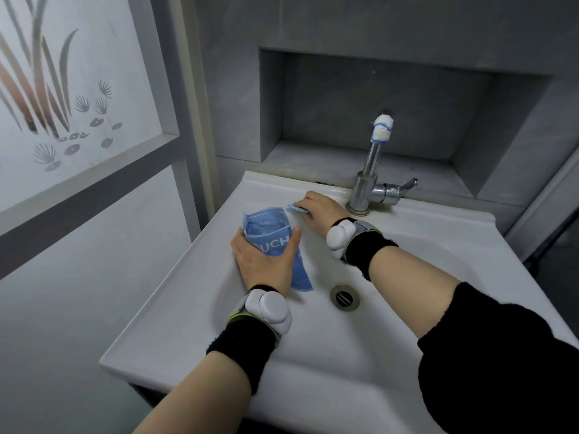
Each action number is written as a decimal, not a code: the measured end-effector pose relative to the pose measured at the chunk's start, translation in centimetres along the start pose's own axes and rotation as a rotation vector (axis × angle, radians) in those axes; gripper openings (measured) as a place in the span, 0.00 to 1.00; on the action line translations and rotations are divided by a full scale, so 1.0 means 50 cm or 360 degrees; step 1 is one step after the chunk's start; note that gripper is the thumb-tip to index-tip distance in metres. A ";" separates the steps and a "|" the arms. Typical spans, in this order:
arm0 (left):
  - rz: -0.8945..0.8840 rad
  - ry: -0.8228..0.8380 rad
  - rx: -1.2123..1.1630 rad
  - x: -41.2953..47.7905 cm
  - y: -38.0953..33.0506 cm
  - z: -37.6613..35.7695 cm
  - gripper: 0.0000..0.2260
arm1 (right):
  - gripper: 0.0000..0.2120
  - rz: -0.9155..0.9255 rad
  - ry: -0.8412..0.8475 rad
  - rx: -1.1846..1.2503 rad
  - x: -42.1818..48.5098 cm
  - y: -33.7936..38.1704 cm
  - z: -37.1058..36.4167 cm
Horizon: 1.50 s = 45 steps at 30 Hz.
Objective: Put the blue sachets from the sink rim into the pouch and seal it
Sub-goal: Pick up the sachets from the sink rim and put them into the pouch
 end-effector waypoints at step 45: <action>-0.0933 0.1011 0.0322 -0.070 -0.081 -0.078 0.43 | 0.08 -0.0774 -0.0690 0.1188 -0.354 -0.112 0.113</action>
Point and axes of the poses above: each hand's wrist, its own x-axis towards the middle knuckle, its own z-axis out of the back of the hand, y = z × x, the point moved 6 cm from there along x, towards the middle knuckle, and after that the axes turned 14 degrees about -z, right-handed, at the moved point
